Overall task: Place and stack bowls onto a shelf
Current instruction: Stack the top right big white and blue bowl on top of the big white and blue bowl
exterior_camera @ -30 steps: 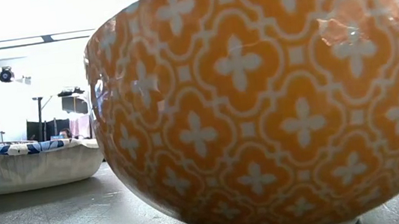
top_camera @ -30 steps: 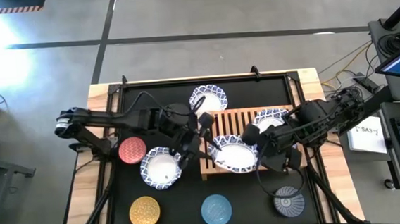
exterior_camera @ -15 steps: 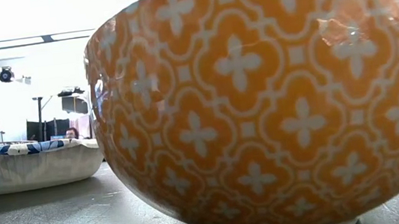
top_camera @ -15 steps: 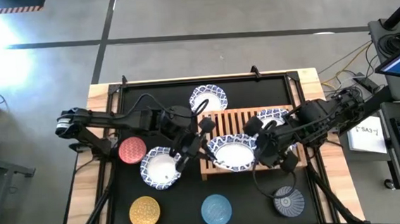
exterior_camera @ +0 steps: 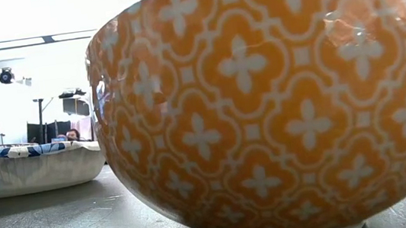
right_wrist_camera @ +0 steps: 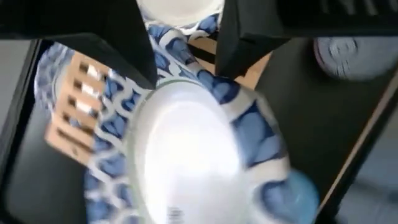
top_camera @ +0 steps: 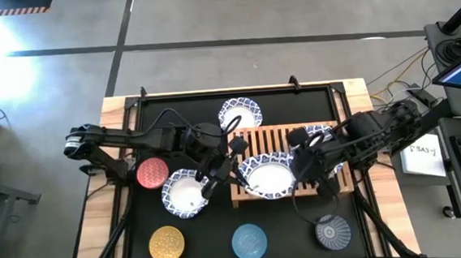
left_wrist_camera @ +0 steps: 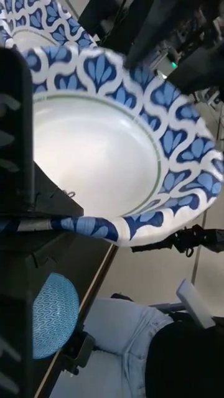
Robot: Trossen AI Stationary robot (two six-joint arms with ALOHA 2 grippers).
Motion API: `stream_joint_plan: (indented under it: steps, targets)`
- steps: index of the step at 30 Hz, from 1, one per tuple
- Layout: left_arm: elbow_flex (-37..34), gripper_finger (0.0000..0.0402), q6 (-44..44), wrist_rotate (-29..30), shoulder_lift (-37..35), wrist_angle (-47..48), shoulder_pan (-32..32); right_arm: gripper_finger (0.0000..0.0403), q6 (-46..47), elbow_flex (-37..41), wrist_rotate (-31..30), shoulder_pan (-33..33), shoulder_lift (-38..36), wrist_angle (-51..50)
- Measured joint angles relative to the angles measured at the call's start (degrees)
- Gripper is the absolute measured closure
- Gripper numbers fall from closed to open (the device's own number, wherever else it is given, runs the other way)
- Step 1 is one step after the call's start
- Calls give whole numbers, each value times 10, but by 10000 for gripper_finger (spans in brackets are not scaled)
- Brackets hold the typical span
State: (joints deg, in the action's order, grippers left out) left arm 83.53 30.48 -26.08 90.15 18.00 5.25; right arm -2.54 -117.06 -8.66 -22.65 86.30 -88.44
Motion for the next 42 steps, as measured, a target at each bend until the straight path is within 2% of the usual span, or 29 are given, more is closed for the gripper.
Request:
stream_joint_plan:
  steps: [2, 4, 12, 14, 17, 19, 21, 24, 27, 30, 36, 42]
  targets:
    - [0, 401, 0, 1, 0, 2, 0, 225, 91, -9, -9, 3, 0, -15]
    - [0, 401, 2, 1, 0, 3, 0, 213, 143, -12, -10, 9, -4, -13]
    - [0, 402, 2, 5, 0, 12, 0, 205, 162, -20, -37, 23, -51, -15]
    - [0, 402, 3, 16, 0, 11, 0, 205, 177, -19, -63, 32, -63, -10]
    - [0, 402, 2, 32, 0, 11, 0, 205, 252, -14, -133, 42, -74, -6]
    - [0, 402, 2, 33, 0, 11, 0, 205, 308, -9, -158, 48, -76, -7]
    - [0, 402, 3, 52, 0, 11, 0, 205, 368, -5, -156, 52, -76, -6]
    - [0, 401, 3, 112, 0, 16, 0, 205, 430, -3, -148, 52, -74, -11]
    - [0, 401, 3, 175, 0, 20, -1, 205, 472, -2, -133, 52, -74, -15]
    - [0, 402, 5, 212, 3, 33, -1, 205, 495, -2, -132, 52, -76, -15]
    - [-1, 401, 5, 226, 11, 47, 0, 205, 525, 9, -122, 52, -79, -15]
    - [-1, 401, 5, 227, 12, 54, 0, 205, 565, 59, -123, 52, -103, -15]
